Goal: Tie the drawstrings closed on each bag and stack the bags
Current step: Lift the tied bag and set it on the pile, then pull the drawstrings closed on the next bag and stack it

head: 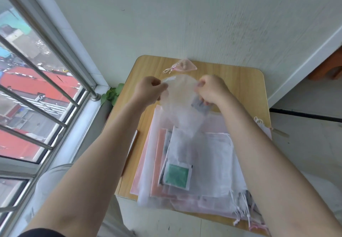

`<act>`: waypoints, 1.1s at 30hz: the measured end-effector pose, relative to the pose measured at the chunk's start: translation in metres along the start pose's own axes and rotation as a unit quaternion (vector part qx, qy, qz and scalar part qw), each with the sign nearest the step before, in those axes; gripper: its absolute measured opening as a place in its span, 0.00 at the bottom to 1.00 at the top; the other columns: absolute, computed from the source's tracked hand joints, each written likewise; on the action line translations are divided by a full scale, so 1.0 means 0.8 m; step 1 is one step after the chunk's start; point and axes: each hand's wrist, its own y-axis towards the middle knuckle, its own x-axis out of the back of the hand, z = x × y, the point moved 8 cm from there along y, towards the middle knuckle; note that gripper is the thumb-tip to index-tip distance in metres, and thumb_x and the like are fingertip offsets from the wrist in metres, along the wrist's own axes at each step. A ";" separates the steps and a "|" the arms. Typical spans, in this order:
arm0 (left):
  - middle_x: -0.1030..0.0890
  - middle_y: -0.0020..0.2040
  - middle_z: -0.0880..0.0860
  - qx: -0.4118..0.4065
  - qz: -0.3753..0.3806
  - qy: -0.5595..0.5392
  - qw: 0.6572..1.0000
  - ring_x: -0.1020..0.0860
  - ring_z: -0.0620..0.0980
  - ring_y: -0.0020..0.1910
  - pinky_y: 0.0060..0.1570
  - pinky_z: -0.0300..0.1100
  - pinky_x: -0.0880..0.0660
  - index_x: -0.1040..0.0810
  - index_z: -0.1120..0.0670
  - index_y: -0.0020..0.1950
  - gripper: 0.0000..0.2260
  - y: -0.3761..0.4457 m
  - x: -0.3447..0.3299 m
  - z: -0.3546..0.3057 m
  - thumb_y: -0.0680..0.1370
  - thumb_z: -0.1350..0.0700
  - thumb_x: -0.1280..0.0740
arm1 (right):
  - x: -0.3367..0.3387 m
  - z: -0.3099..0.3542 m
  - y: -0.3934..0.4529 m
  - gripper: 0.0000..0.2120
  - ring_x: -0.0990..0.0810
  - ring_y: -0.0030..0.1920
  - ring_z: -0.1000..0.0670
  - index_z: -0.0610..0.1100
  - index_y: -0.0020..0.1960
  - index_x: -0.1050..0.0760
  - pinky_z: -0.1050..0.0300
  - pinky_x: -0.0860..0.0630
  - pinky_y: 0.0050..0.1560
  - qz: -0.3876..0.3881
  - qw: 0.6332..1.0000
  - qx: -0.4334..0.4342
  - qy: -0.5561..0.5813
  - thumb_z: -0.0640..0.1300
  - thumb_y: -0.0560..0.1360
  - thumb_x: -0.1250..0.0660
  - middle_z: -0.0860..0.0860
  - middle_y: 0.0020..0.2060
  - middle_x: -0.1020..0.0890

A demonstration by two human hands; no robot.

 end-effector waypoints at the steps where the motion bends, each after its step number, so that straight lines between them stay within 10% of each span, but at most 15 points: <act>1: 0.21 0.29 0.53 0.011 -0.022 -0.043 0.999 0.26 0.49 0.26 0.31 0.41 0.28 0.21 0.63 0.47 0.11 0.008 0.000 0.000 0.76 0.55 0.33 | 0.011 0.009 0.010 0.10 0.18 0.45 0.42 0.43 0.55 0.24 0.50 0.21 0.45 -0.043 0.999 0.010 0.024 0.43 0.78 0.41 0.46 0.46 0.17; 7: 0.18 0.48 0.56 0.126 -0.004 -0.129 0.984 0.17 0.48 0.33 0.33 0.42 0.20 0.25 0.64 0.63 0.19 0.046 -0.033 0.030 0.77 0.54 0.30 | 0.014 0.049 0.037 0.24 0.26 0.62 0.47 0.48 0.75 0.40 0.57 0.30 0.51 -0.053 0.989 0.109 0.081 0.41 0.80 0.40 0.48 0.68 0.28; 13: 0.19 0.42 0.52 0.038 0.092 0.034 0.994 0.23 0.46 0.34 0.31 0.34 0.28 0.18 0.57 0.47 0.05 0.007 -0.068 0.014 0.76 0.56 0.30 | -0.021 0.014 0.010 0.11 0.20 0.51 0.48 0.41 0.54 0.21 0.54 0.24 0.50 0.011 0.995 0.068 0.071 0.44 0.79 0.40 0.48 0.51 0.18; 18: 0.21 0.48 0.47 -0.096 0.270 0.296 0.911 0.22 0.46 0.51 0.54 0.41 0.27 0.17 0.51 0.54 0.15 -0.070 -0.122 0.006 0.71 0.46 0.24 | -0.055 -0.016 -0.038 0.08 0.18 0.33 0.49 0.43 0.45 0.23 0.58 0.25 0.32 0.146 0.988 0.013 0.047 0.42 0.77 0.40 0.46 0.40 0.17; 33: 0.20 0.42 0.44 -0.071 0.038 0.153 0.985 0.22 0.45 0.44 0.42 0.37 0.26 0.15 0.53 0.47 0.04 -0.112 -0.070 0.037 0.76 0.55 0.29 | -0.075 -0.060 -0.121 0.17 0.25 0.60 0.45 0.49 0.61 0.26 0.49 0.30 0.64 0.151 0.987 0.004 -0.049 0.36 0.77 0.44 0.49 0.61 0.26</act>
